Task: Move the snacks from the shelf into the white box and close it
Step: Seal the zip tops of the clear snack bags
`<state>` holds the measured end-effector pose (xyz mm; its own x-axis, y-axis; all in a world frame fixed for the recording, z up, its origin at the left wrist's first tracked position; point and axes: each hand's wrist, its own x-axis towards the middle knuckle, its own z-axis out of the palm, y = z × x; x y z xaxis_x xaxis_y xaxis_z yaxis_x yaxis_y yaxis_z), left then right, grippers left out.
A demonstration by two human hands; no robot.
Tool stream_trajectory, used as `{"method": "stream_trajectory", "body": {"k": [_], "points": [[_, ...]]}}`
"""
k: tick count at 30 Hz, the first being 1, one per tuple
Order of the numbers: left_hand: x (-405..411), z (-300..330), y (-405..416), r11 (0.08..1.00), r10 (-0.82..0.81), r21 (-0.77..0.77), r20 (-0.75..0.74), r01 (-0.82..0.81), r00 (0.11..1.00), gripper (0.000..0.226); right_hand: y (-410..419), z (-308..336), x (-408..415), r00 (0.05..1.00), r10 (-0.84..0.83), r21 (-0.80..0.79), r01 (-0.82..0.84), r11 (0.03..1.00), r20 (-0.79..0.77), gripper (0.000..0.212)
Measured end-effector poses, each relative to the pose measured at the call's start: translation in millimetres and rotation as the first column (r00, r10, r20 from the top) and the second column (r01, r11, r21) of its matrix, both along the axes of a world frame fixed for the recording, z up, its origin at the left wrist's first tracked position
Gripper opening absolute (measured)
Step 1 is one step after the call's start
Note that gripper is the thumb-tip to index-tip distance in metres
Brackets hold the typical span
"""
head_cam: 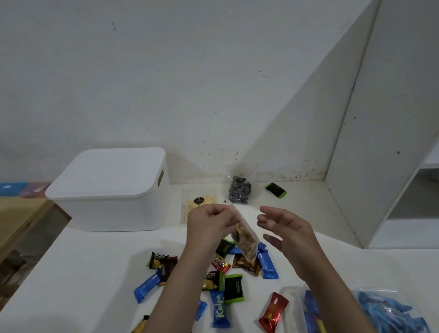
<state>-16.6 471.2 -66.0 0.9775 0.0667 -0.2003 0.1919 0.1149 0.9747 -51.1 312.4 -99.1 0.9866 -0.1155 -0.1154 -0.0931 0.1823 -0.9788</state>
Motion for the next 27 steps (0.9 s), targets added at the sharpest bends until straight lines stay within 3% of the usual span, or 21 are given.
{"method": "stream_trajectory", "body": {"k": [3,6,11,13,16,17,20,23,27], "points": [[6,8,-3,0.998,0.017,-0.064,0.017,-0.016,1.000,0.009,-5,-13,-8,0.981,0.194,-0.217,-0.184,0.959,0.026,0.051],[13,14,-11,0.993,0.034,-0.114,0.029,-0.031,0.999,0.005,7,-24,-9,0.985,0.171,-0.397,-0.158,0.904,-0.005,0.076],[25,11,-19,0.985,0.028,-0.171,0.030,-0.022,0.999,0.003,21,-41,8,0.991,-0.065,-0.410,0.107,0.906,0.114,0.029],[30,1,-17,0.987,0.044,-0.155,0.035,-0.038,0.998,0.004,18,-49,17,0.985,-0.112,-0.431,0.157,0.888,0.128,0.021],[42,-28,-11,0.990,0.122,0.067,0.037,-0.124,0.992,0.007,7,-60,30,0.985,-0.138,-0.432,0.170,0.886,0.105,0.017],[46,-40,-9,0.980,0.120,0.161,0.009,-0.120,0.993,0.020,3,-64,35,0.986,-0.139,-0.432,0.165,0.886,0.092,0.016],[56,-76,-5,0.957,-0.049,0.267,-0.223,0.109,0.973,0.059,-8,-78,45,0.989,-0.139,-0.421,0.149,0.895,0.053,0.015],[68,-108,-15,0.877,-0.278,0.292,-0.343,0.383,0.898,0.050,-17,-92,59,0.985,-0.171,-0.394,0.155,0.906,-0.005,0.015],[92,-123,-41,0.830,-0.298,0.378,-0.322,0.410,0.899,0.033,-35,-113,83,0.958,-0.253,-0.381,0.185,0.906,-0.135,0.011]]}}
